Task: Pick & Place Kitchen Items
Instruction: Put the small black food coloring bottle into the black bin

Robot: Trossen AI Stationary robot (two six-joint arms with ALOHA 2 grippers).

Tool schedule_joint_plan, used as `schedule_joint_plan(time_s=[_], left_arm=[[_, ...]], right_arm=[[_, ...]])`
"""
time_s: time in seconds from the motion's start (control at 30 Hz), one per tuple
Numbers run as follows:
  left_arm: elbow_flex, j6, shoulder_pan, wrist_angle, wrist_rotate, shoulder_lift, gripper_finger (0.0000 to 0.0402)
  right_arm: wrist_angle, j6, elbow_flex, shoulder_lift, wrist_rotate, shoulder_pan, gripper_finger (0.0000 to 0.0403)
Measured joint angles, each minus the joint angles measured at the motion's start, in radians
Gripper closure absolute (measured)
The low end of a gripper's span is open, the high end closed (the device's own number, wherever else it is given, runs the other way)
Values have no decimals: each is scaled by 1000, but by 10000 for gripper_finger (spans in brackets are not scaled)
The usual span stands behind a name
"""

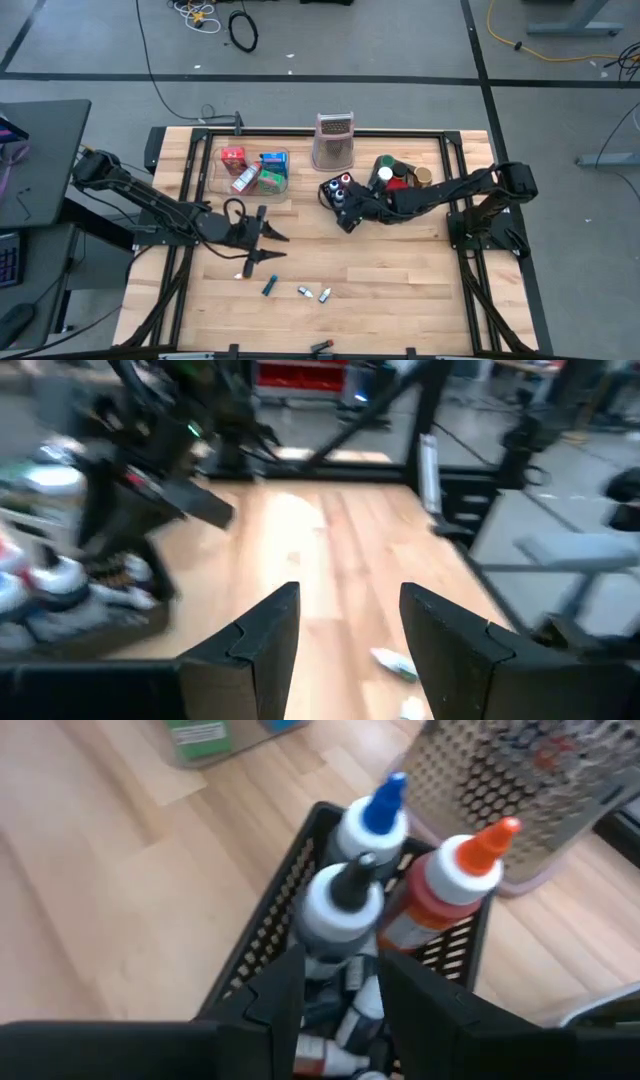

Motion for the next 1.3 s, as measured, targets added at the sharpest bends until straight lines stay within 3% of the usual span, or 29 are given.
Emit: schedule_joint_plan(time_s=[0.17, 0.3, 0.43, 0.63, 0.73, 1.0, 1.3], left_arm=[[0, -39, 0, -13, 56, 1, 219], [0, -60, 0, -17, 58, 1, 219], [0, -56, 0, -17, 47, 1, 219], [0, -60, 0, -16, 33, 1, 219], [0, -60, 0, -15, 32, 1, 219], [0, -60, 0, -15, 31, 1, 219], [1, -60, 0, -14, 31, 1, 219]], right_arm=[[0, -74, 0, 0, -29, 51, 263], [34, -105, 0, 0, -116, 107, 263], [112, -211, 0, 0, -285, 161, 263], [249, -509, 0, 0, -575, 226, 263], [336, -528, 0, 0, -693, 256, 267], [473, -641, 2, 13, -716, 302, 281], [639, -649, 1, 206, -715, 299, 247]])
